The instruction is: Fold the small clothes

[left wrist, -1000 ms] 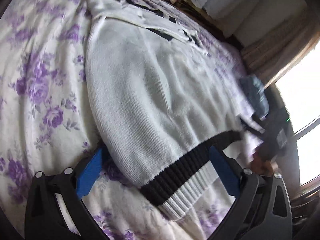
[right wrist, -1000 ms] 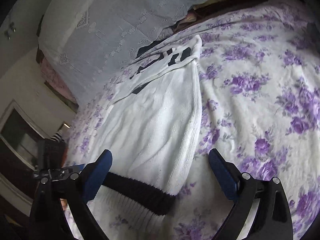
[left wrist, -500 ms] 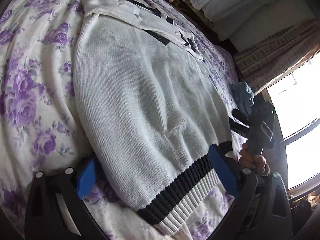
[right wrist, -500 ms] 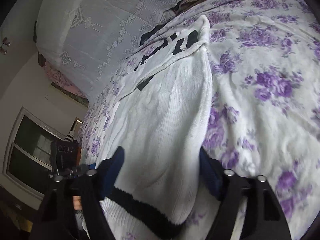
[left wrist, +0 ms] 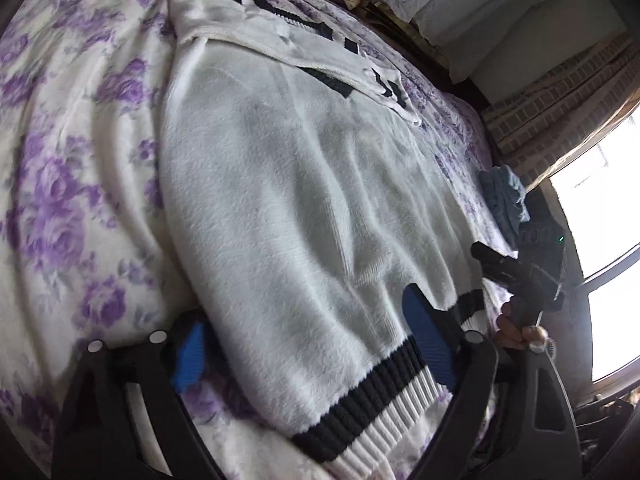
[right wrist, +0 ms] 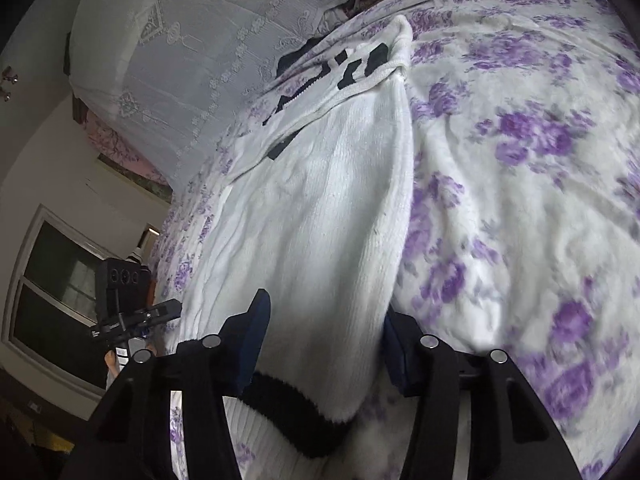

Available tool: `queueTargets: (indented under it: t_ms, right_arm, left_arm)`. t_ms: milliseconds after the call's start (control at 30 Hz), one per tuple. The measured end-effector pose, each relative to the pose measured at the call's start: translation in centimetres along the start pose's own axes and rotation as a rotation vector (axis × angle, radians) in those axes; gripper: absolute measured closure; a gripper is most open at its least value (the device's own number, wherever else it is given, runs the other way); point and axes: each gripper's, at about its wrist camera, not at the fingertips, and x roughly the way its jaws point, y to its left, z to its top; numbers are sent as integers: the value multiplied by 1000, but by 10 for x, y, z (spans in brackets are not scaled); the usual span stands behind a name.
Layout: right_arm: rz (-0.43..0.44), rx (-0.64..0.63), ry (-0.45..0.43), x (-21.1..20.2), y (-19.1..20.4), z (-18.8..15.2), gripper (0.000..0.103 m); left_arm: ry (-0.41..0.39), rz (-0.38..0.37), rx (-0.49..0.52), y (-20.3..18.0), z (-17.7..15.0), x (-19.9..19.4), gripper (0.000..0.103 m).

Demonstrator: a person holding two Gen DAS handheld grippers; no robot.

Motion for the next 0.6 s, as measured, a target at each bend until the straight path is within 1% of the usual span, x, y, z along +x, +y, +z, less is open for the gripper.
queueTargets:
  t_ms: [33,67,133,200,300,333,367,400,433,467,533,600]
  right_arm:
    - [-1,-4,2,4,2,2,50]
    - [2,-9,0,6,4,2,50]
    - [14,-27,2,4,7,-4,50]
    - [38,-39,2,-1,9,-12,50]
    - [50,-34,-4,-4,9,-14,51]
    - [47,-33,-5,-2,9,-13,53]
    - [37,-36,-7,-1,9,-12,59]
    - [20,-41,-11,0,8,-12,63]
    - [8,-41,-16,-1,8,-13,72]
    - [7,-37,-22,-2,7,-13,78]
    - [15,-26,-40,-5,4,-13,85]
    - [22,-25,-35,-7,2,-14,85]
  left_arm:
    - [-6,31,23,-5,1,3,19]
    - [-12,48,33,-8,0,4,21]
    - [-27,113,69,-13,-6,3,36]
    - [-31,123,75,-12,-10,1,42]
    - [-28,89,50,-6,-9,-2,47]
    - [-26,81,43,-4,-8,-2,50]
    - [-28,77,40,-4,-7,-2,52]
    - [-31,79,38,-3,-7,-2,61]
    - [-33,83,34,-3,-7,-2,72]
    - [-33,80,26,-2,-7,-2,75]
    - [-27,52,-2,3,-7,-4,80]
    - [-19,9,-16,5,-11,-7,82]
